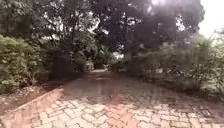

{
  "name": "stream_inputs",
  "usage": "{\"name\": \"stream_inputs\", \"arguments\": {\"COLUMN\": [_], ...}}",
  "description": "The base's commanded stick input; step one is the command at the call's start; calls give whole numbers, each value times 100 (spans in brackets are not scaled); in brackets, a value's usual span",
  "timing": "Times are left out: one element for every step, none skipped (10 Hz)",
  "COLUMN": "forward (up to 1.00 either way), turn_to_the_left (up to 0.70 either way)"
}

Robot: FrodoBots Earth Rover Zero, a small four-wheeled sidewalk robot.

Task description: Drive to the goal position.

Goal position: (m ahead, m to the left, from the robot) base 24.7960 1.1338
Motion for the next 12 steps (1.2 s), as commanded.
{"name": "stream_inputs", "arguments": {"forward": [70, 70, 70, 70, 70, 70, 70, 70, 70, 70, 70, 70], "turn_to_the_left": [0, 0, 0, 0, 0, 0, 0, 0, 0, 0, 0, 0]}}
